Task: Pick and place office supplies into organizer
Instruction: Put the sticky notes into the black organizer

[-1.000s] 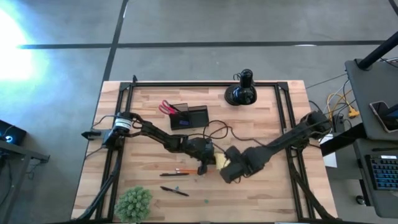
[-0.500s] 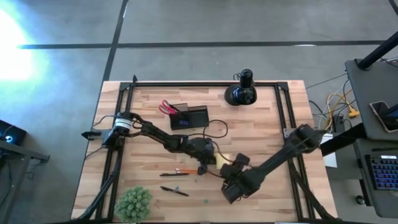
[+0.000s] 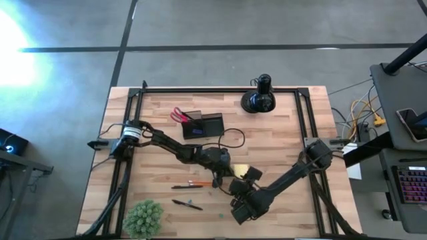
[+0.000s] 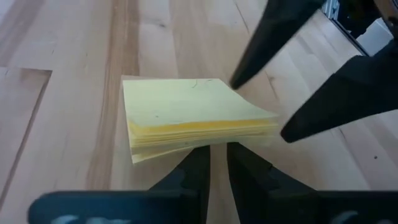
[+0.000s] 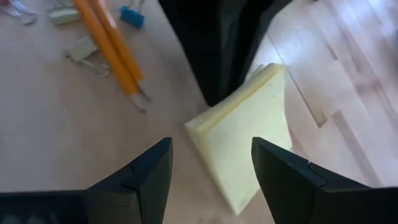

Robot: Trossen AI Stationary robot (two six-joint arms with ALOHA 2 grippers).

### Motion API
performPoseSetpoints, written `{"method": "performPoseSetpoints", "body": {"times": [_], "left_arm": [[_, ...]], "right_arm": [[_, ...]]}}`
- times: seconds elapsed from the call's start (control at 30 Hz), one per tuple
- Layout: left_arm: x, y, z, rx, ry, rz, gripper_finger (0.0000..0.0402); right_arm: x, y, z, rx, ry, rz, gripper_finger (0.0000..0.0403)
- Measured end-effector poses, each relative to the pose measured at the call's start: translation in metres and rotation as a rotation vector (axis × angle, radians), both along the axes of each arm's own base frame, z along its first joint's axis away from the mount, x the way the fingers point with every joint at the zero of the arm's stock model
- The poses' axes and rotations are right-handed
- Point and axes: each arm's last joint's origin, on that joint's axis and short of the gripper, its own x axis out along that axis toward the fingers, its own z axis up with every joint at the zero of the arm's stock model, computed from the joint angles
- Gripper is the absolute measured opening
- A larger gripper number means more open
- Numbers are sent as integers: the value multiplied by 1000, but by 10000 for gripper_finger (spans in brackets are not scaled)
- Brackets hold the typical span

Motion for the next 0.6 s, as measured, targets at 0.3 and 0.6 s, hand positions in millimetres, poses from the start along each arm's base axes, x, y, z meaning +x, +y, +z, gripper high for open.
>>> {"method": "performPoseSetpoints", "body": {"times": [0.3,0.6], "left_arm": [[0,0,1,-2,-11,-2,40],[3,0,4,5,-28,-4,40]], "right_arm": [[-4,4,-2,4,-8,-11,210],[-5,-4,-28,-82,34,-12,210]]}}
